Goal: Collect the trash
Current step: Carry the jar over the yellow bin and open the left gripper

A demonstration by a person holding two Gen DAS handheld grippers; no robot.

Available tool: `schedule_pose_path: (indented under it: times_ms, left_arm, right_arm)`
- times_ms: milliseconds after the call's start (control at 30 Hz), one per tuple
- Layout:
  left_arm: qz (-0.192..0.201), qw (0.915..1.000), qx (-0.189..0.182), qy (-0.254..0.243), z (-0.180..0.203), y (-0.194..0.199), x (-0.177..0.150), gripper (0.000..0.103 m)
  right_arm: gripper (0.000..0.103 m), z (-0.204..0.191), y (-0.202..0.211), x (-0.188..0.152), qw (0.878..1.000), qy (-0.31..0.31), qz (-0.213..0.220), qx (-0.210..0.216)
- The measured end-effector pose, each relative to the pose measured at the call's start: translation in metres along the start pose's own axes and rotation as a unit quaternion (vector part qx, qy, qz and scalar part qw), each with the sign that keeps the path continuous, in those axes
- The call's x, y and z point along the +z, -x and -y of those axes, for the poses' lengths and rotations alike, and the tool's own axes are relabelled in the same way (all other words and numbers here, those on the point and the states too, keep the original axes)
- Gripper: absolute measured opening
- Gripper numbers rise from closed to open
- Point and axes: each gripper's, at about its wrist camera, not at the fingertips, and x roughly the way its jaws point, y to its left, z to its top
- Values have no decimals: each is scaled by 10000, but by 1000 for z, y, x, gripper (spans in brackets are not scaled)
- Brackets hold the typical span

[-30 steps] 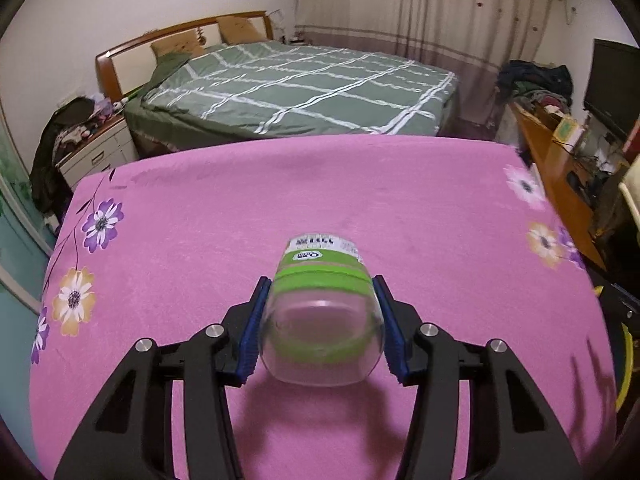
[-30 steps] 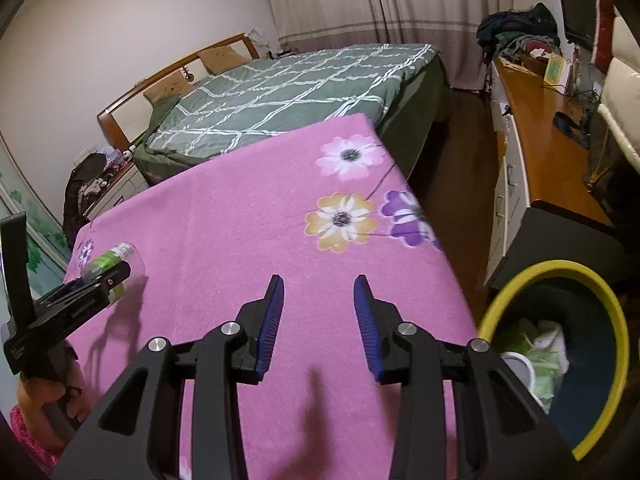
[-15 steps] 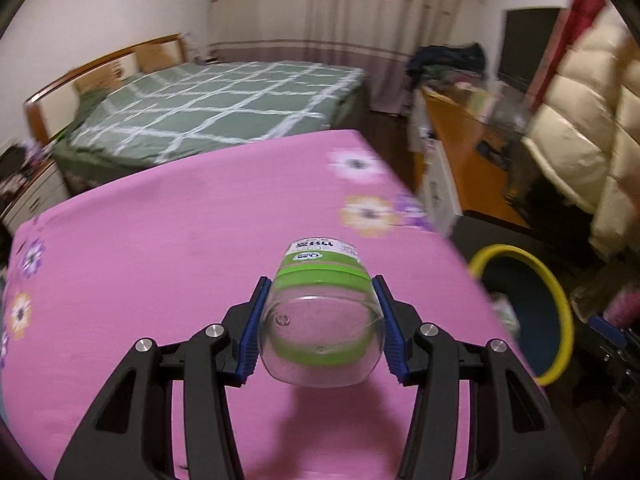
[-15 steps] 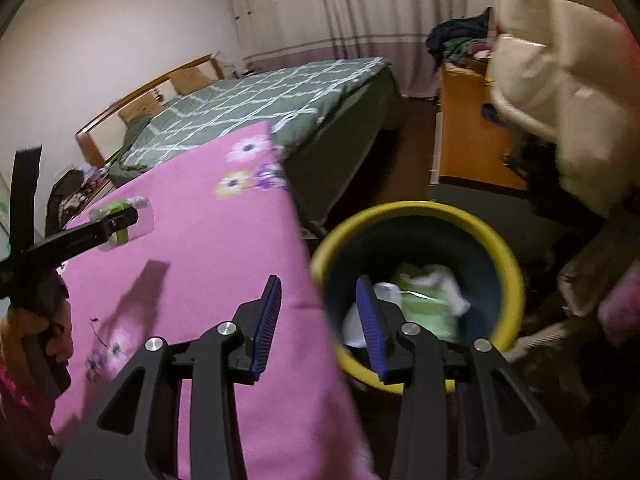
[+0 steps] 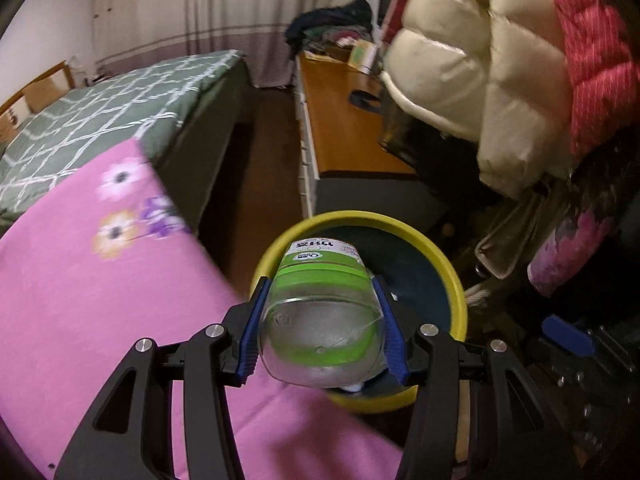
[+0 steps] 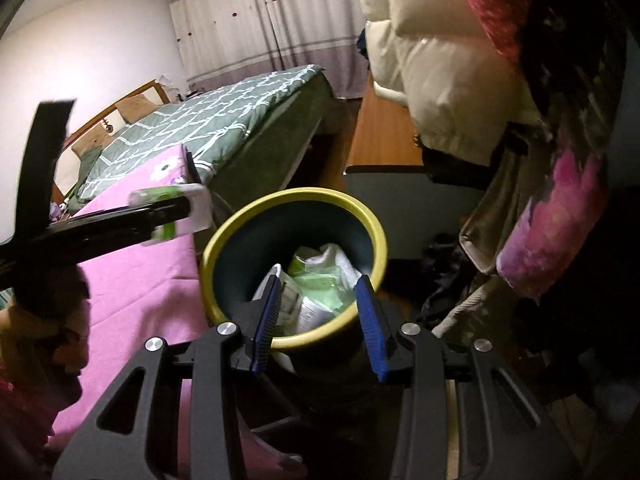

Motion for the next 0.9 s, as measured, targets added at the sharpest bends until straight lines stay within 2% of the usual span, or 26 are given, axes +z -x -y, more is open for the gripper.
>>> schedule_pose_path:
  times_ms: [200, 267, 300, 367, 467, 533, 567, 600, 700, 867, 900]
  left_arm:
    - [-267, 9996, 12, -44, 17, -37, 10, 51]
    - [-282, 9995, 102, 73, 16, -44, 15, 74]
    - [-171, 9996, 138, 176, 11, -41, 16, 87]
    - [45, 9995, 191, 250, 3, -28, 16, 88]
    - [506, 9974, 438, 264, -12, 18, 11, 89]
    - [802, 9944, 613, 310, -26, 52, 4, 98]
    - [942, 9924, 724, 322, -31, 69, -2, 98]
    - [1154, 9882, 938, 358, -40, 97, -12, 98]
    - [1453, 9781, 1418, 456, -62, 154, -42, 98]
    - [1490, 9648, 2017, 792, -100, 223, -97, 98]
    - [1541, 9589, 2189, 943, -109, 240, -113, 98]
  right_arm:
    - [38, 13, 3, -5, 9999, -121, -13, -7]
    - [38, 12, 3, -4, 9999, -128, -20, -22]
    - [38, 12, 3, -5, 9999, -127, -31, -12]
    - [38, 9, 4, -5, 9999, -108, -44, 10]
    - [38, 2, 6, -5, 9999, -38, -54, 101]
    - [38, -6, 8, -6, 9998, 41, -43, 202]
    - [38, -13, 10, -6, 9996, 102, -28, 272]
    - [39, -20, 12, -6, 9993, 177, -6, 340]
    - [47, -40, 19, -8, 9981, 414, 76, 443]
    - [48, -69, 32, -13, 9956, 692, 196, 597]
    - [48, -76, 37, -14, 9949, 752, 230, 625]
